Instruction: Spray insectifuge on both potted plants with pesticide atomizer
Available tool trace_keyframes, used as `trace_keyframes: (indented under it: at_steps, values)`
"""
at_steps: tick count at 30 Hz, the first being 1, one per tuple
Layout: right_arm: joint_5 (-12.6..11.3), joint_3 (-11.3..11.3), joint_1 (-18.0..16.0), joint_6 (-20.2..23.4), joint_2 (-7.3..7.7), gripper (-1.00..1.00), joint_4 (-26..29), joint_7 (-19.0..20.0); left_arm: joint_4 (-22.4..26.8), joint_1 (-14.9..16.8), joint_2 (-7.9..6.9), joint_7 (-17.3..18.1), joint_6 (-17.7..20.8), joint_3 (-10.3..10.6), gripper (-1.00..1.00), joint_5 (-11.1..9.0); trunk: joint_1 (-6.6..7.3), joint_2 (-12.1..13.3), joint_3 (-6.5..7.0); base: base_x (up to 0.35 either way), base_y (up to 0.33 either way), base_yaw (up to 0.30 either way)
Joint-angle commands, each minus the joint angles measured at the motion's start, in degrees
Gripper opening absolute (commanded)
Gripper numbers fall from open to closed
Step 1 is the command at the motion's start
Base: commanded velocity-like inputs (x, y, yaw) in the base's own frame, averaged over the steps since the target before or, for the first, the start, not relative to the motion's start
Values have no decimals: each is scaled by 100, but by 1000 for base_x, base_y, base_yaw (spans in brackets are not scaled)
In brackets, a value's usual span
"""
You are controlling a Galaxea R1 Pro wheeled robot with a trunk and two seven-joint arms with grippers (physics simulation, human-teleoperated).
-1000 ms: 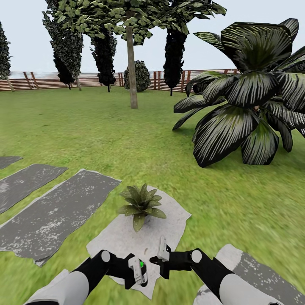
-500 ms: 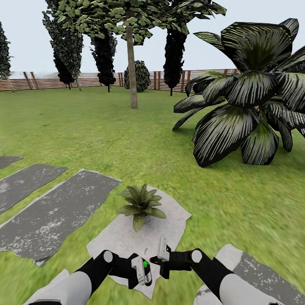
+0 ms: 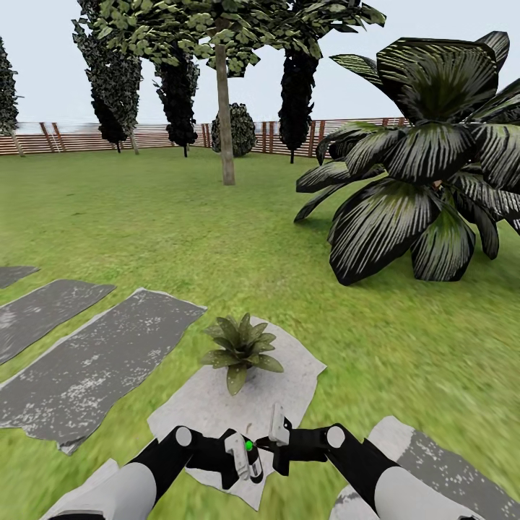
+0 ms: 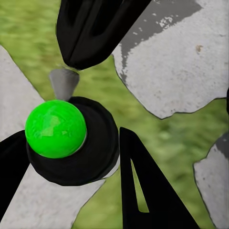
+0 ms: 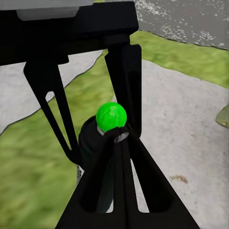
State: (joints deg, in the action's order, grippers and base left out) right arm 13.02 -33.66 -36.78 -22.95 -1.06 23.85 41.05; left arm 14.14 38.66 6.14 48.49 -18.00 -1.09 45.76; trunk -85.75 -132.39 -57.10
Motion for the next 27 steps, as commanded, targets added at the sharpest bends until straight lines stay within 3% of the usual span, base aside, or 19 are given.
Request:
trace_keyframes:
  at_steps: [1,27]
  values:
    - [49,0,-3,-32,0,-100,1,-9,5,1,1,12,-20,-14,-100,30,1,-2,-5,0,0,0]
    - [50,0,-1,-34,9,-100,-3,-9,1,1,52,47,-23,-11,-100,20,1,-2,-5,0,0,0]
